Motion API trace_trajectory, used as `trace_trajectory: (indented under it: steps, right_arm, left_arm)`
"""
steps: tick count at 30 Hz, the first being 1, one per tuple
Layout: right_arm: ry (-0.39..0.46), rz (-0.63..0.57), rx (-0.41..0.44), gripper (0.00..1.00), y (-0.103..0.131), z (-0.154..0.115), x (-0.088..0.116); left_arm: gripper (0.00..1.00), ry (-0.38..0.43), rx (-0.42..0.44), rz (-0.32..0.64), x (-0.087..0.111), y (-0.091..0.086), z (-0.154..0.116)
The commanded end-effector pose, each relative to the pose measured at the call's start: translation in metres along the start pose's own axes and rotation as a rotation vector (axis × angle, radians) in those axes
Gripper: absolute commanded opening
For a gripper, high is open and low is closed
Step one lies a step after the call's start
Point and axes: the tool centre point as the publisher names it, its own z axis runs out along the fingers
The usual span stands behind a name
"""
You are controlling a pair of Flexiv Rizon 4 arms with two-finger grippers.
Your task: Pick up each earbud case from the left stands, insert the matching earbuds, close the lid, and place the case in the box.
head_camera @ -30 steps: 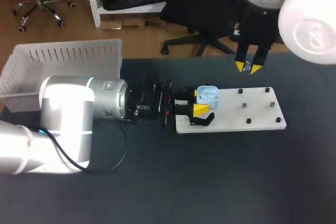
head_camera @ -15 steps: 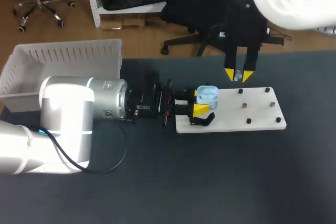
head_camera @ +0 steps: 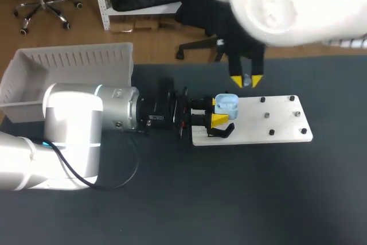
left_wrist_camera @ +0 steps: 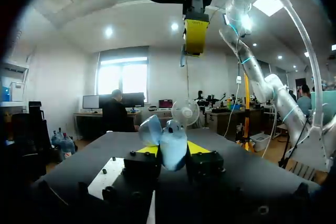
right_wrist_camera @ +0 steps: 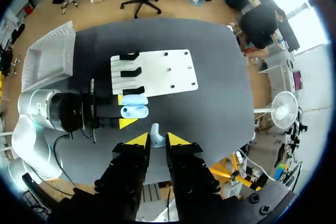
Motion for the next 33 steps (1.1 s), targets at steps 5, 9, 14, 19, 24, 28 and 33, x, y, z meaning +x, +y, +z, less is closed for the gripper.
trace_trajectory:
  steps: [5, 9, 14, 19, 24, 28, 33]
  right_arm:
    - [-0.076, -0.108, 0.04, 0.0, 0.025, 0.009, 0.016]
    - [-0.057, -0.122, 0.005, 0.0, 0.026, 0.017, 0.019]
    - [-0.061, -0.196, -0.029, 0.0, 0.031, 0.019, 0.023]
    - [-0.066, -0.207, -0.031, 0.0, 0.031, 0.019, 0.023]
    - [-0.066, -0.207, -0.031, 0.0, 0.031, 0.019, 0.023]
    - [-0.066, -0.207, -0.031, 0.0, 0.031, 0.019, 0.023]
    - [-0.071, -0.275, -0.051, 0.0, 0.039, 0.019, 0.021]
  left_arm:
    - [0.0, 0.002, 0.002, -0.001, 0.0, 0.0, 0.0]
    - [0.0, 0.002, 0.002, -0.001, 0.0, 0.0, 0.0]
    - [0.0, 0.002, 0.002, -0.001, 0.0, 0.0, 0.0]
    - [0.0, 0.002, 0.002, -0.001, 0.0, 0.0, 0.0]
    - [0.0, 0.002, 0.002, -0.001, 0.0, 0.0, 0.0]
    - [0.0, 0.002, 0.002, -0.001, 0.0, 0.0, 0.0]
    - [0.0, 0.002, 0.002, -0.001, 0.0, 0.0, 0.0]
